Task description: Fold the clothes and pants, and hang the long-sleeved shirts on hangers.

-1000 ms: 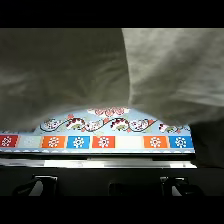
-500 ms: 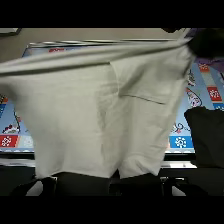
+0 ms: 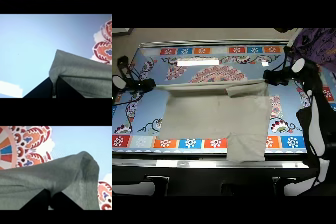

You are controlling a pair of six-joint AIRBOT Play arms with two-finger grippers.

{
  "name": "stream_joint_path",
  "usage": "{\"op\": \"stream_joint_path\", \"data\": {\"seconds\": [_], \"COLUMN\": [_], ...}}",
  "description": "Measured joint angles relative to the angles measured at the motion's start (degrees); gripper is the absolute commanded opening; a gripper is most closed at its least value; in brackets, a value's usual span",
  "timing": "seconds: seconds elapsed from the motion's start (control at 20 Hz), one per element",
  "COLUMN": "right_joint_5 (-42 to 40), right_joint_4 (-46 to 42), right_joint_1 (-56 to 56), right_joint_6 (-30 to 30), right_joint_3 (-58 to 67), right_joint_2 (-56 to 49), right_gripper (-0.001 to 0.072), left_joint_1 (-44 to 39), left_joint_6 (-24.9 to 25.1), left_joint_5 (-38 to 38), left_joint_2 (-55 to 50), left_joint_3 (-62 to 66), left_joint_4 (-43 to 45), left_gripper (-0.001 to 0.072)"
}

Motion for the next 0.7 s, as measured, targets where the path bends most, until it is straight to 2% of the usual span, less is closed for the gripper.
{"op": "stream_joint_path", "data": {"seconds": [0.2, 0.5, 0.7], "right_joint_5": [0.79, 10.8, 14.56], "right_joint_4": [-0.52, -4.42, -5.14], "right_joint_1": [0.0, 0.0, 0.0], "right_joint_6": [-0.63, -0.87, -0.87], "right_joint_3": [-0.15, -0.17, -0.15], "right_joint_2": [-3.48, -4.61, -5.03], "right_gripper": [0.0035, 0.0036, 0.0036], "left_joint_1": [-0.57, -0.74, -0.74], "left_joint_6": [-0.5, -0.87, -0.87], "left_joint_5": [0.15, -10.6, -16.24], "left_joint_2": [-4.79, -6.86, -7.5], "left_joint_3": [-0.2, -0.28, -0.33], "left_joint_4": [-0.2, -0.42, -0.17], "left_gripper": [0.0015, 0.0016, 0.0017]}}
